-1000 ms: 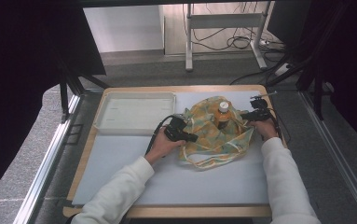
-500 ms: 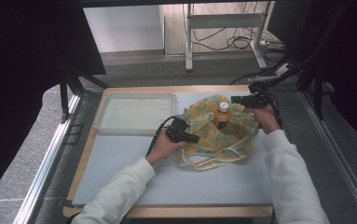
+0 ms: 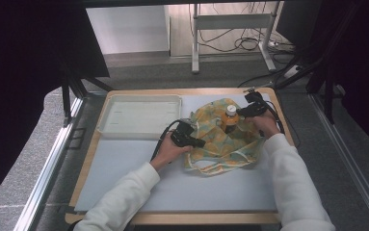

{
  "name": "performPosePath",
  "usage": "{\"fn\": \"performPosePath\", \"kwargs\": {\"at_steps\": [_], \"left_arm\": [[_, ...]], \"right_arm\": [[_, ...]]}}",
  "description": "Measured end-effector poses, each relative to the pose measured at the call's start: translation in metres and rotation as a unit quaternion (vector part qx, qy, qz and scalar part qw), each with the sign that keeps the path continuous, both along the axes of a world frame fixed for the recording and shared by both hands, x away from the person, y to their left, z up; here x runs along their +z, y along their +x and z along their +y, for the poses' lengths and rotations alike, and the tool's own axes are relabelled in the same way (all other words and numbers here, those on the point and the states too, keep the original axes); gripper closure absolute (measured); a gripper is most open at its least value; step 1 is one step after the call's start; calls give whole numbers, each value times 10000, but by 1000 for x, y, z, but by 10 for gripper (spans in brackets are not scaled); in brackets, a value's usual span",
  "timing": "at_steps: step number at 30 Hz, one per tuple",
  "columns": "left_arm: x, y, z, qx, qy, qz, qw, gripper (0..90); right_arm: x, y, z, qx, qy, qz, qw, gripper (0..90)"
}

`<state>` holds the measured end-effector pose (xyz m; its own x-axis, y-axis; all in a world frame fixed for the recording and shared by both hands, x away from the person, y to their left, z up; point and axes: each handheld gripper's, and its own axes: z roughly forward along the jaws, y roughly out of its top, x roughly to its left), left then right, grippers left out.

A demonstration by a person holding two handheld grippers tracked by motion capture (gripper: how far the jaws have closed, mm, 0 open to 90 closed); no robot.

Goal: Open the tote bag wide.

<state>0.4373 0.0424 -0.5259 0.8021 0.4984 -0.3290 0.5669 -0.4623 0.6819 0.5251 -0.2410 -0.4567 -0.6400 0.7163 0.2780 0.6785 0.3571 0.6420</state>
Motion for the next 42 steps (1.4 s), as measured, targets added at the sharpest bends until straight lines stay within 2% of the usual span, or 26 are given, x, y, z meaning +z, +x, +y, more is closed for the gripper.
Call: {"fn": "performPosePath", "kwargs": {"at_steps": [4, 9, 16, 20, 27, 30, 33, 37, 42], "left_arm": [[-1, 0, 0, 11, 5, 15, 10000, 887], [-2, 0, 0, 11, 21, 24, 10000, 886], [-3, 1, 0, 23, 26, 35, 10000, 886], [-3, 1, 0, 25, 42, 50, 10000, 887], [-5, 2, 0, 30, 61, 65, 10000, 888], [-5, 1, 0, 32, 61, 57, 10000, 887], [-3, 1, 1, 38, 26, 27, 10000, 885], [3, -1, 2, 50, -69, -41, 10000, 885], [13, -7, 3, 62, -182, -134, 9997, 885]], "right_arm": [[-17, 1, -2, -112, -295, 58, 9995, 892], [-27, 3, -6, -299, -349, 51, 9989, 892], [-42, 5, -11, -572, -684, 74, 9960, 892], [-51, 8, -15, -746, -651, 143, 9950, 892], [-54, 10, -16, -869, -591, 67, 9944, 892], [-53, 9, -16, -880, -621, 48, 9942, 892], [-45, 6, -19, -904, -489, -76, 9947, 892], [-24, -3, -24, -906, -292, -350, 9948, 892], [-1, -18, -28, -852, -162, -615, 9943, 892]]}}
